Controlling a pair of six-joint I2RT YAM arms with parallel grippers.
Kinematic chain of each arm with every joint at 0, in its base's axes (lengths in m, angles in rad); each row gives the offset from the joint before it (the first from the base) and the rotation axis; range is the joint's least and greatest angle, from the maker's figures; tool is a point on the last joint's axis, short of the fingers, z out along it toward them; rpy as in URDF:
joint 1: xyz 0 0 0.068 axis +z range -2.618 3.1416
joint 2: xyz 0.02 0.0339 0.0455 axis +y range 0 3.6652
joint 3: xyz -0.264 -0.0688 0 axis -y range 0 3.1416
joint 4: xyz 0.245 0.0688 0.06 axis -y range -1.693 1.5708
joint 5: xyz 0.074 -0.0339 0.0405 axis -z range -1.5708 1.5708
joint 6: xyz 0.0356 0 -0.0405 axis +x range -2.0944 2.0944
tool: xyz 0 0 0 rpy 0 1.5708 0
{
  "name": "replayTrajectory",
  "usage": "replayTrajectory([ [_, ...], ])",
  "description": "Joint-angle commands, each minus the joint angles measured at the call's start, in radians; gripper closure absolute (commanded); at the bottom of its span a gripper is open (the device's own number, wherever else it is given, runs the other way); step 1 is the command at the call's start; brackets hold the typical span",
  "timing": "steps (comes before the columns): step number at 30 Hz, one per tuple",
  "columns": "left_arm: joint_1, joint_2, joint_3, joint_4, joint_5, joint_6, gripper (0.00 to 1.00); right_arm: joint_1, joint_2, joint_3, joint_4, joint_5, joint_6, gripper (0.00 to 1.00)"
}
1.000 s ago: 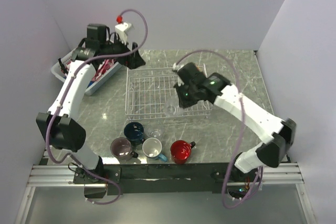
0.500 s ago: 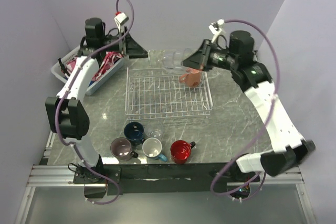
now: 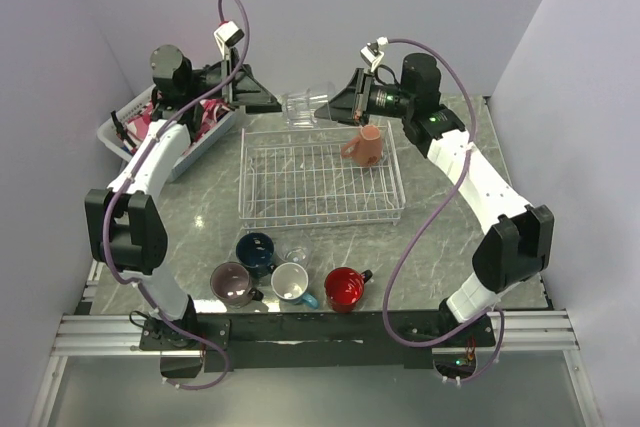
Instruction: Load the cups into the dish rack
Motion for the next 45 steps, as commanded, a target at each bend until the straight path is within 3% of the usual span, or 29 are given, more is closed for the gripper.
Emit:
replayTrajectory([
  [1, -0.020, -0.045, 0.026, -0.036, -0.009, 0.060, 0.04, 0.006, -0.005, 0.024, 0.150, -0.054, 0.056, 1.00],
  [7, -0.045, -0.033, 0.062, -0.244, -0.041, 0.255, 0.04, 0.044, 0.043, 0.050, 0.166, -0.054, 0.070, 1.00],
  [24, -0.063, -0.013, 0.013, 0.317, -0.047, -0.199, 0.04, 0.056, 0.115, 0.030, 0.227, -0.069, 0.109, 1.00],
  [41, -0.025, -0.013, -0.017, 0.582, -0.016, -0.447, 0.01, 0.003, 0.093, -0.129, 0.440, -0.130, 0.225, 1.00],
  [45, -0.013, -0.011, -0.021, 0.559, -0.019, -0.437, 0.02, -0.005, 0.081, -0.157, 0.480, -0.132, 0.248, 1.00],
])
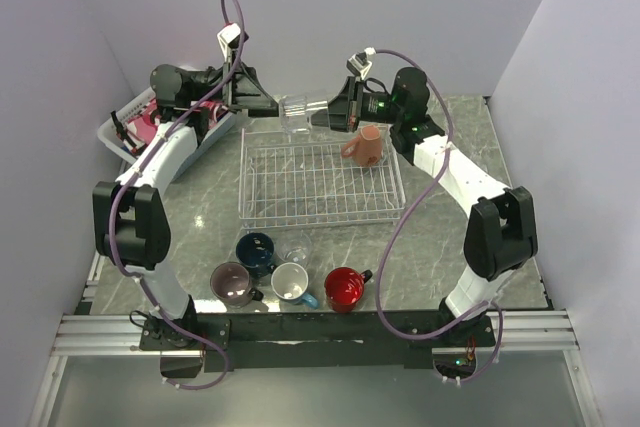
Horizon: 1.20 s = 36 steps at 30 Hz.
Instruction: Load the cups into the dish rack
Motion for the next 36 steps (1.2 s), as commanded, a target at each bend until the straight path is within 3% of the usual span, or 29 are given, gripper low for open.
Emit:
replayTrajectory([
  [1, 0.005, -0.044, 0.012, 0.092, -0.053, -0.034, 0.02, -0.013, -0.007, -0.021, 0.031, 0.015, 0.007, 1.00],
  [16, -0.087, -0.011, 0.047, -0.150, -0.070, 0.194, 0.03, 0.032, 0.085, 0.096, 0.089, 0.017, 0.076, 1.00],
  [25, -0.116, 0.055, 0.109, -0.127, -0.079, 0.173, 0.01, 0.046, 0.121, 0.128, 0.126, 0.012, 0.109, 1.00],
  [28, -0.114, 0.054, 0.107, -0.122, -0.071, 0.169, 0.17, 0.046, 0.114, 0.120, 0.117, 0.012, 0.099, 1.00],
  [29, -0.113, 0.051, 0.101, -0.115, -0.071, 0.165, 0.30, 0.044, 0.111, 0.116, 0.115, 0.015, 0.096, 1.00],
  [32, -0.104, 0.042, 0.084, -0.115, -0.064, 0.165, 0.55, 0.032, 0.102, 0.108, 0.103, 0.023, 0.086, 1.00],
  [34, -0.096, 0.028, 0.071, -0.122, -0.062, 0.172, 0.59, 0.026, 0.095, 0.107, 0.091, 0.023, 0.073, 1.00],
  [36, -0.085, 0.013, 0.064, -0.145, -0.062, 0.190, 0.44, 0.018, 0.092, 0.102, 0.102, 0.030, 0.079, 1.00],
])
